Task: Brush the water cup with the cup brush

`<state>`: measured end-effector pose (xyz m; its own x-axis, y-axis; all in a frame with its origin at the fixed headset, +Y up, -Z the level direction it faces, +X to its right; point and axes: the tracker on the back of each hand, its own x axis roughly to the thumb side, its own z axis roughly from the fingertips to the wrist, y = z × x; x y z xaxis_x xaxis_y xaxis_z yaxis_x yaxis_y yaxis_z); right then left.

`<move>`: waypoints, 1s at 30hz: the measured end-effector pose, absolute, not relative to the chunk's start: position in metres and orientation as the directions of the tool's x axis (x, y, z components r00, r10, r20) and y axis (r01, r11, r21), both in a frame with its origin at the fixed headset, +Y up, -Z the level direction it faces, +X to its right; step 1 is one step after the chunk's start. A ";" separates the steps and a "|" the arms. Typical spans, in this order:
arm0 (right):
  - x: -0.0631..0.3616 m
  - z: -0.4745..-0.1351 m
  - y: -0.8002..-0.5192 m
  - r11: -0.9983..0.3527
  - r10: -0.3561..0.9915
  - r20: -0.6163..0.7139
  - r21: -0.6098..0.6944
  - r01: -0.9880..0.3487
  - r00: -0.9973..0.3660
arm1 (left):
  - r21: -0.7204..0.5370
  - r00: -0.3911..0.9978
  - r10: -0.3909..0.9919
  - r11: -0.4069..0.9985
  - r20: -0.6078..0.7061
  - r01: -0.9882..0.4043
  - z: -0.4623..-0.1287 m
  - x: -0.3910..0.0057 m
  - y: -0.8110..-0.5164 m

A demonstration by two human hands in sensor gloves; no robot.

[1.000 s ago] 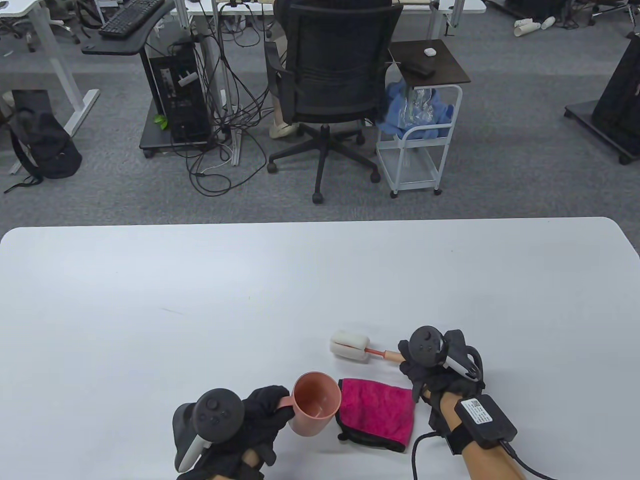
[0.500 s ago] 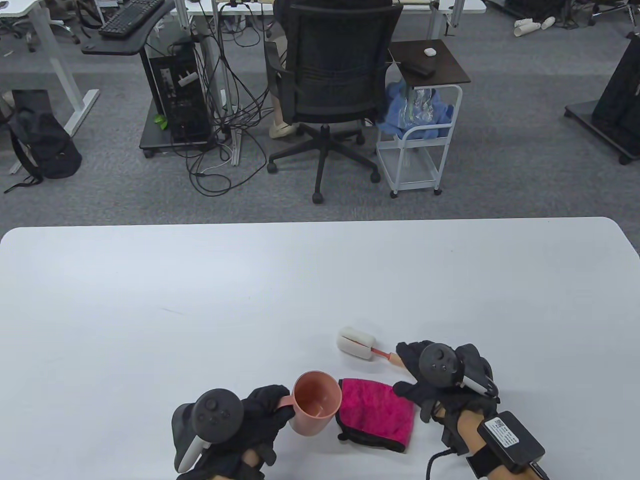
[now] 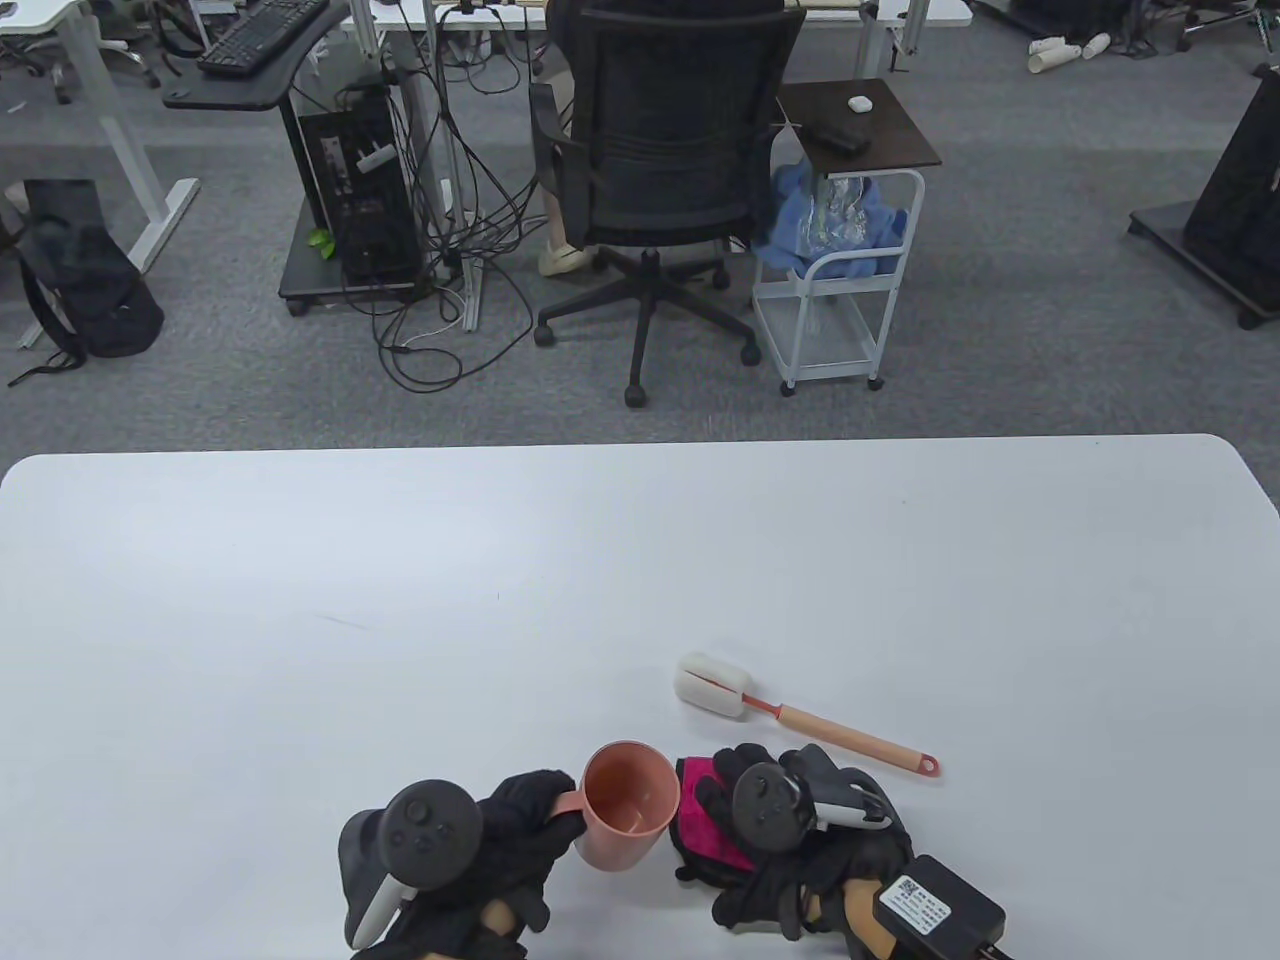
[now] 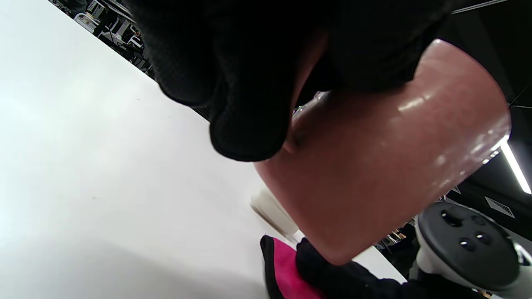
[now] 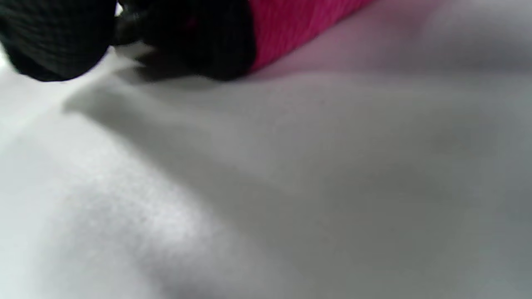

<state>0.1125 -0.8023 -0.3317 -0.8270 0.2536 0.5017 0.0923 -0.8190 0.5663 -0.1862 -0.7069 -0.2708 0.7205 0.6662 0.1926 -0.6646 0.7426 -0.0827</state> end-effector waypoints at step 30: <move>0.080 -0.346 -0.745 0.303 0.944 -0.140 0.729 -0.614 0.299 | -0.290 0.376 0.894 0.437 0.243 -0.851 -0.272 -0.183 -0.710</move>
